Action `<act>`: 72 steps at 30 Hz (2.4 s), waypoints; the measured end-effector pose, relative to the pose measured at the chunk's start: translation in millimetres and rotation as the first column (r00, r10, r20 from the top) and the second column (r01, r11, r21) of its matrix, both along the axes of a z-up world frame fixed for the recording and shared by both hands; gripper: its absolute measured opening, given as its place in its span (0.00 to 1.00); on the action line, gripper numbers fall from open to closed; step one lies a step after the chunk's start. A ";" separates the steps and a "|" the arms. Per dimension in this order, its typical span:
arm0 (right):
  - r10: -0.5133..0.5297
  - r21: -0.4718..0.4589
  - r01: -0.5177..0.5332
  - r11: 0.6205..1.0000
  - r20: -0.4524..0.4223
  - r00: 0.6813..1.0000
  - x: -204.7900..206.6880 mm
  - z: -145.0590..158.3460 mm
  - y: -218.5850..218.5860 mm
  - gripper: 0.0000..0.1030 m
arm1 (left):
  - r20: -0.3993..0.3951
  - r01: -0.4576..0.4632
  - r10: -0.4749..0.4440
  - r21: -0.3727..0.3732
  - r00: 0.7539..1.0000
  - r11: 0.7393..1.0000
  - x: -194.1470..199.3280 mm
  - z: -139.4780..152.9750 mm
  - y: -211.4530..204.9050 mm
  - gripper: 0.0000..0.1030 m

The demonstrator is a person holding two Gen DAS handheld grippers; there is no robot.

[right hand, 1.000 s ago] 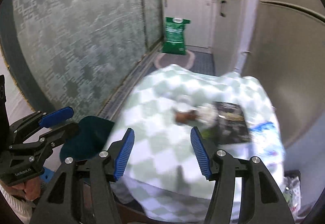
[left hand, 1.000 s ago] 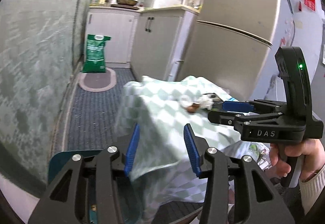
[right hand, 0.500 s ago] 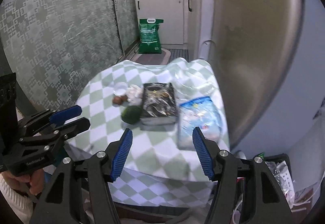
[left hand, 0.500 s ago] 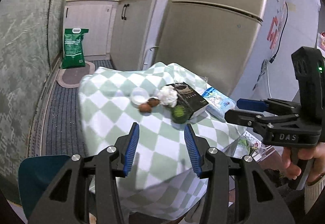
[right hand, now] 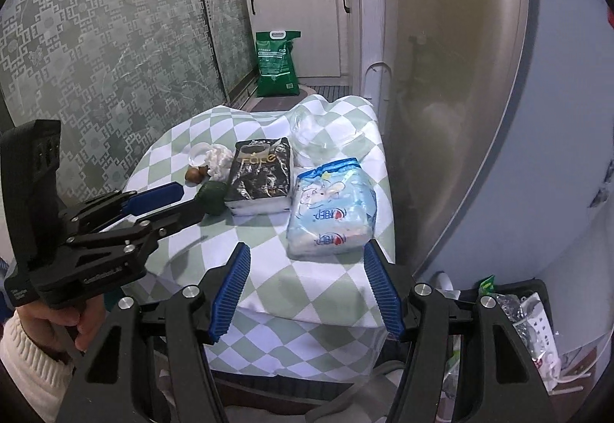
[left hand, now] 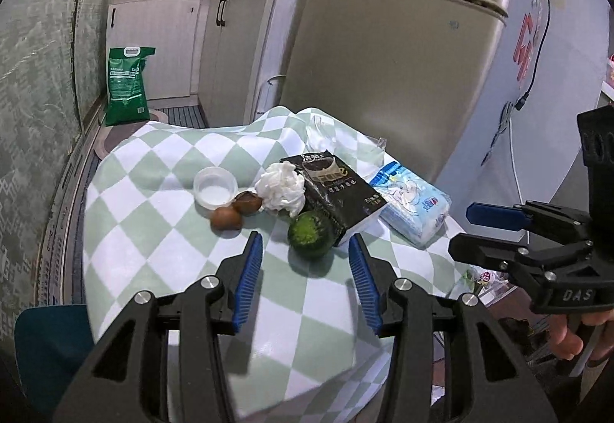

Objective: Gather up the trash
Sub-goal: 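Grasp the green lime with the left tool while the right tool grasps the blue tissue pack, then carry the lime and tissue pack to the teal bin and release both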

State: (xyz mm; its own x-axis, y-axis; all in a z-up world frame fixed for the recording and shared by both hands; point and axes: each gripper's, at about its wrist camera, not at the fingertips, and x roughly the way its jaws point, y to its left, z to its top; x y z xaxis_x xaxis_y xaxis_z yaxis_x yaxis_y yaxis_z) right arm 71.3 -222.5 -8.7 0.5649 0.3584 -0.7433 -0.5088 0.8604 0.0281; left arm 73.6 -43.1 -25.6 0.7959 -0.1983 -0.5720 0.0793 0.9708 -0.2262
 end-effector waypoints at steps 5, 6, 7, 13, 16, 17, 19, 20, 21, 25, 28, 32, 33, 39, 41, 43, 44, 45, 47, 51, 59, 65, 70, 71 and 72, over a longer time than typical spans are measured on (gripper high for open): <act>-0.002 0.003 0.002 1.000 -0.009 1.000 2.1 -4.3 -5.6 0.61 | -0.021 -0.006 0.006 0.001 1.000 1.000 9.2 -5.1 -3.4 0.48; -0.001 0.002 0.001 1.000 -0.009 1.000 2.8 -5.3 -7.3 0.62 | -0.026 -0.009 0.009 -0.001 1.000 1.000 11.0 -6.5 -3.2 0.48; 0.002 0.001 -0.002 1.000 -0.007 1.000 3.0 -6.0 -8.3 0.64 | -0.027 -0.012 0.011 -0.003 1.000 1.000 12.2 -7.1 -2.6 0.48; 0.004 -0.011 -0.003 1.000 0.018 1.000 5.7 -8.5 -7.7 0.74 | -0.023 -0.015 0.014 -0.015 1.000 1.000 13.8 -8.5 -2.2 0.28; -0.001 -0.020 0.001 1.000 0.022 1.000 9.2 -13.0 -6.9 0.76 | -0.019 -0.008 0.008 -0.013 1.000 1.000 11.5 -7.3 -2.9 0.28; -0.002 -0.024 0.003 1.000 0.023 1.000 10.6 -14.4 -6.1 0.76 | -0.020 -0.005 0.004 -0.013 1.000 1.000 10.0 -6.7 -2.9 0.28; -0.008 -0.039 0.009 0.999 0.033 0.999 12.6 -18.5 -4.1 0.76 | -0.021 -0.002 0.002 -0.012 1.000 1.000 7.5 -5.6 -3.0 0.28; -0.008 -0.043 0.010 0.999 0.037 0.999 13.7 -19.5 -3.1 0.76 | -0.020 0.002 -0.002 -0.013 1.000 1.000 5.0 -4.6 -2.6 0.28; -0.009 -0.048 0.011 0.999 0.041 0.999 14.8 -21.0 -2.0 0.76 | -0.020 0.005 -0.005 -0.015 1.000 1.000 4.5 -4.0 -2.2 0.28; -0.009 -0.058 0.012 0.998 0.052 0.999 18.7 -24.1 3.8 0.78 | -0.011 0.028 -0.028 -0.038 1.000 0.999 -4.1 0.9 0.6 0.28; -0.017 -0.070 0.022 0.997 0.066 0.998 21.1 -24.3 8.0 0.78 | -0.003 0.034 -0.034 -0.043 0.999 0.998 -7.9 3.1 2.7 0.28; -0.037 -0.078 0.044 0.996 0.080 0.996 27.2 -27.1 11.5 0.78 | 0.007 0.037 -0.037 -0.054 0.999 0.998 -15.6 6.8 8.1 0.28; -0.040 -0.085 0.047 0.995 0.085 0.996 28.8 -28.2 13.0 0.78 | 0.010 0.037 -0.037 -0.052 0.999 0.998 -17.3 7.8 9.4 0.28; -0.058 -0.106 0.069 0.992 0.105 0.993 35.9 -32.1 19.3 0.78 | 0.018 0.037 -0.036 -0.054 0.999 0.998 -26.9 11.8 18.1 0.28; -0.066 -0.130 0.082 0.988 0.120 0.991 36.7 -32.4 23.5 0.72 | 0.023 0.034 -0.033 -0.054 0.999 0.998 -30.4 13.4 21.3 0.28; -0.084 -0.155 0.105 0.982 0.137 0.987 36.4 -30.5 23.7 0.56 | 0.029 0.030 -0.028 -0.056 0.999 0.998 -34.1 15.0 25.0 0.28; -0.100 -0.158 0.121 0.980 0.135 0.986 38.1 -28.6 21.6 0.53 | 0.032 0.028 -0.026 -0.056 0.999 0.998 -35.0 15.5 25.9 0.28; -0.106 -0.152 0.125 0.980 0.127 0.986 39.3 -27.8 19.5 0.51 | 0.035 0.026 -0.024 -0.058 0.999 0.998 -37.1 16.6 27.7 0.28; -0.116 -0.140 0.132 0.981 0.115 0.987 41.0 -25.7 15.6 0.50 | 0.041 0.022 -0.020 -0.060 0.999 0.998 -41.5 18.5 31.3 0.28; -0.122 -0.145 0.141 0.979 0.135 0.983 34.7 -18.5 16.0 0.50 | 0.046 0.016 -0.013 -0.058 0.999 0.998 -50.6 20.7 37.7 0.28; -0.082 -0.111 0.103 0.989 0.180 0.980 7.5 14.3 27.2 0.50 | 0.055 -0.017 0.020 -0.062 0.998 0.998 -59.7 25.2 53.6 0.28; -0.004 -0.078 0.018 0.997 0.179 0.984 -10.0 29.5 54.6 0.50 | 0.047 -0.056 0.059 -0.053 0.997 0.997 -66.3 25.3 66.7 0.28; 0.057 -0.033 -0.052 0.998 0.146 0.988 -16.1 31.7 84.5 0.50 | 0.038 -0.093 0.094 -0.039 0.995 0.995 -77.0 23.0 83.8 0.28; 0.065 -0.033 -0.061 0.998 0.143 0.988 -18.0 31.7 87.8 0.50 | 0.036 -0.102 0.103 -0.037 0.994 0.994 -80.0 22.4 88.7 0.28; 0.080 -0.034 -0.076 0.997 0.138 0.987 -19.5 30.5 95.2 0.50 | 0.034 -0.110 0.111 -0.035 0.993 0.993 -82.8 21.6 93.0 0.28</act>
State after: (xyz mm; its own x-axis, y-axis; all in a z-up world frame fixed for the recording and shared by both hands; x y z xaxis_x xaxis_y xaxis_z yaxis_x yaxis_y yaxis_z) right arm 51.8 -127.2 21.8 0.6345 0.3857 -0.6698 -0.5719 0.8172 -0.0712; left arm -9.2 49.9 -4.0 0.8341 -0.1267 -0.5369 -0.0189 0.9661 -0.2573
